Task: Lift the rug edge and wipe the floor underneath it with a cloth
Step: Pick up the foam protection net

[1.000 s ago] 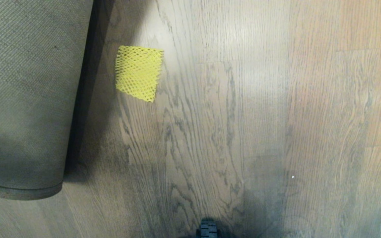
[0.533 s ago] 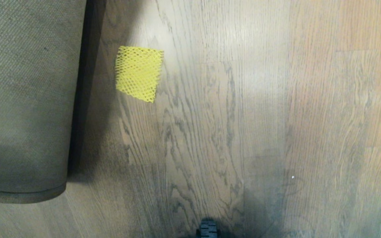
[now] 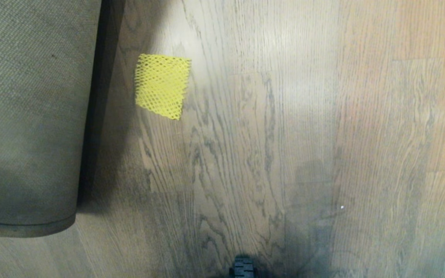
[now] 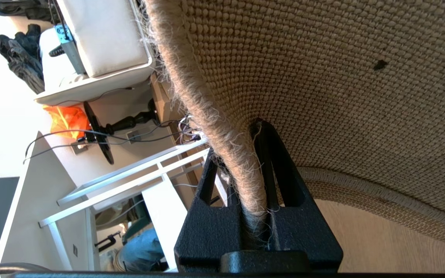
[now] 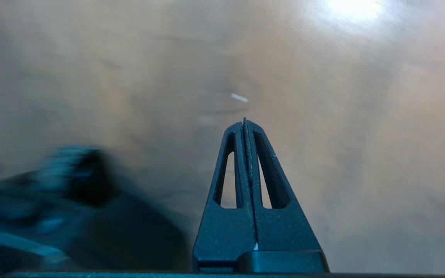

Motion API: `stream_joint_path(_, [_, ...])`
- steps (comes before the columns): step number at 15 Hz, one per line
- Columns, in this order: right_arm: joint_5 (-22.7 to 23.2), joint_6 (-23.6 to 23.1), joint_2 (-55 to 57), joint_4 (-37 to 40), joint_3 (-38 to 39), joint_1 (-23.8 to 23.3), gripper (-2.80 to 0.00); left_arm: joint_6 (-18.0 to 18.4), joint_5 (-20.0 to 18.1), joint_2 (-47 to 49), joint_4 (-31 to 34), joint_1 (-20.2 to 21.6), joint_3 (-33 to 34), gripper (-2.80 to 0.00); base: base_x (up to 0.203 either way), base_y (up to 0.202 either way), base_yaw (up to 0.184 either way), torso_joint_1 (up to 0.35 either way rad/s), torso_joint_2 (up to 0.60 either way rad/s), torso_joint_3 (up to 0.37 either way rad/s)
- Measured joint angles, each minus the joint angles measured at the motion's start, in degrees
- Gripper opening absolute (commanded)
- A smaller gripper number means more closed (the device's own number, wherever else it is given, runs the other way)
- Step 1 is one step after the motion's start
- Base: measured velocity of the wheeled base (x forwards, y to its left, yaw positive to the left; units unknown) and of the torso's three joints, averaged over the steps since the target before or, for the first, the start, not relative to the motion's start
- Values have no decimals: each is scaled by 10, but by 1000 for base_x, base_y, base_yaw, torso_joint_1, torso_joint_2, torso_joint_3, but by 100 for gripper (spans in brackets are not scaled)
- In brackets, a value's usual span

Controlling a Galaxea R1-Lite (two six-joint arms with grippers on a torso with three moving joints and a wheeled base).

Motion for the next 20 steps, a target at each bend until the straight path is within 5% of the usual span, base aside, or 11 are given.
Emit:
stream_joint_path(4, [118, 7, 108, -22, -59, -1, -280, 1, 1, 3, 1, 5, -25, -280, 0, 0, 0, 0, 0, 0])
stream_joint_path(8, [179, 56, 256, -152, -76, 0, -280, 1, 3, 11, 1, 8, -36, -280, 0, 0, 0, 0, 0, 0])
stream_joint_path(12, [193, 82, 426, -287, -76, 24, -280, 0, 5, 22, 0, 22, -38, -280, 0, 0, 0, 0, 0, 0])
stream_joint_path(16, [151, 125, 649, -494, -85, 110, -280, 0, 5, 31, 0, 42, -39, -280, 0, 0, 0, 0, 0, 0])
stream_joint_path(20, [-4, 181, 865, -731, -169, 299, -280, -2, 4, 43, -1, 45, -39, -280, 0, 0, 0, 0, 0, 0])
